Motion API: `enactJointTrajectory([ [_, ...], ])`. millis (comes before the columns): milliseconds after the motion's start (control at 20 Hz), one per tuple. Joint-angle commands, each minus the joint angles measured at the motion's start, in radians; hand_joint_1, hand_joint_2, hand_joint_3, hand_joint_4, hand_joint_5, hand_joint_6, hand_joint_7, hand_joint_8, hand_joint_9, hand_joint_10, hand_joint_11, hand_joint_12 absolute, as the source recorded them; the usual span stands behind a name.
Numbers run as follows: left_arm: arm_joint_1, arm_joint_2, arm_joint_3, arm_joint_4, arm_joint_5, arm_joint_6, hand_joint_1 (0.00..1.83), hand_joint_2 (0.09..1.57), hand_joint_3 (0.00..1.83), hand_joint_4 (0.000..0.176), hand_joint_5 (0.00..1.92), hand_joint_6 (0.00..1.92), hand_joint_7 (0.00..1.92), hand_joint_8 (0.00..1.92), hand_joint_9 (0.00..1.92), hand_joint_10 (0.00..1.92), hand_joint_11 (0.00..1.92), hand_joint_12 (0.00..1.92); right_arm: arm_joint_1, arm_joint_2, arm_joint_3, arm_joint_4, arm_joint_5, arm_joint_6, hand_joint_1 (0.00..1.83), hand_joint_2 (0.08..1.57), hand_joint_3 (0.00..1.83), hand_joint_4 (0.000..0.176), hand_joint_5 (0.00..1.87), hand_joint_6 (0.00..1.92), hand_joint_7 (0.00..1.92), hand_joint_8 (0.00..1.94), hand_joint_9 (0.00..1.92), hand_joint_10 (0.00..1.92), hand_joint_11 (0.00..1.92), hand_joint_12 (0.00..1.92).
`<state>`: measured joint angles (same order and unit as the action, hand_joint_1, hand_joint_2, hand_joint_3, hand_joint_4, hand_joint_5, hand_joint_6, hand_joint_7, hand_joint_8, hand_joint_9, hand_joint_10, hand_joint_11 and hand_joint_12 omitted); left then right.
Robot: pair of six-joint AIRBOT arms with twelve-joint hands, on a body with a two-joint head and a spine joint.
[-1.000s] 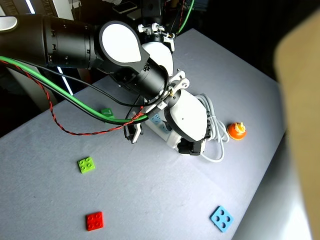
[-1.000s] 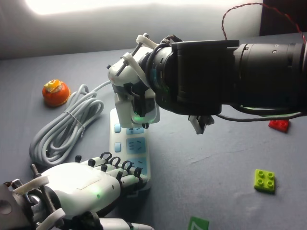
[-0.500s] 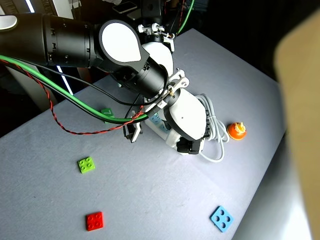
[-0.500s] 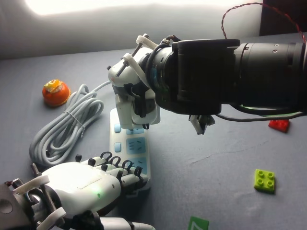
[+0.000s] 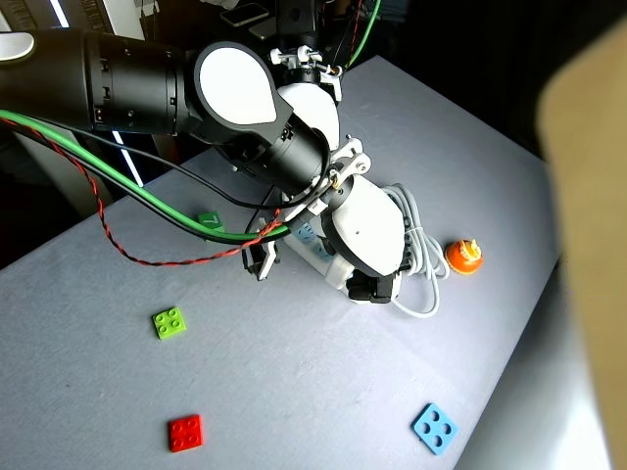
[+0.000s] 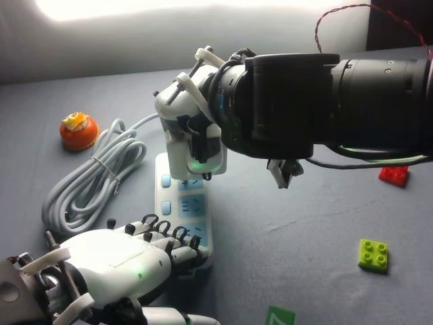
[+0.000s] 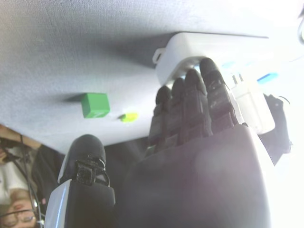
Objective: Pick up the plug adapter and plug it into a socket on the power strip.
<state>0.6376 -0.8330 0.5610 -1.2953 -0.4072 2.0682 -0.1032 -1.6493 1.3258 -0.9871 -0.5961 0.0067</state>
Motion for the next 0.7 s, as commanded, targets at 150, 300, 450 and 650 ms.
enactJointTrajectory([
  [150, -0.005, -0.015, 0.006, -0.002, 0.028, -0.011, 0.00, 1.25, 0.00, 0.000, 0.11, 0.00, 0.11, 0.00, 0.11, 0.00, 0.00, 0.30, 0.007, 0.004, 0.005, -0.044, 0.025, -0.001, 1.23, 1.16, 0.00, 0.000, 0.83, 1.07, 0.97, 1.19, 0.91, 1.03, 0.76, 1.52],
  [300, -0.005, -0.016, 0.006, -0.002, 0.027, -0.011, 0.00, 1.25, 0.00, 0.000, 0.09, 0.00, 0.10, 0.00, 0.10, 0.00, 0.00, 0.30, 0.007, 0.000, 0.005, -0.044, 0.025, -0.001, 1.23, 1.16, 0.00, 0.000, 0.84, 1.04, 0.97, 1.19, 0.91, 1.03, 0.75, 1.51],
  [450, -0.006, -0.016, 0.005, -0.002, 0.027, -0.011, 0.00, 1.25, 0.00, 0.000, 0.09, 0.00, 0.10, 0.00, 0.10, 0.00, 0.00, 0.30, 0.007, -0.013, 0.005, -0.044, 0.025, -0.004, 1.22, 1.17, 0.00, 0.000, 0.82, 1.09, 0.96, 1.20, 0.89, 1.02, 0.71, 1.53],
  [650, -0.006, -0.016, 0.005, -0.002, 0.027, -0.012, 0.00, 1.25, 0.00, 0.000, 0.12, 0.00, 0.12, 0.00, 0.11, 0.00, 0.00, 0.31, 0.014, -0.040, 0.013, -0.044, 0.025, -0.005, 1.22, 1.17, 0.00, 0.000, 0.82, 1.07, 0.95, 1.21, 0.89, 1.02, 0.72, 1.55],
])
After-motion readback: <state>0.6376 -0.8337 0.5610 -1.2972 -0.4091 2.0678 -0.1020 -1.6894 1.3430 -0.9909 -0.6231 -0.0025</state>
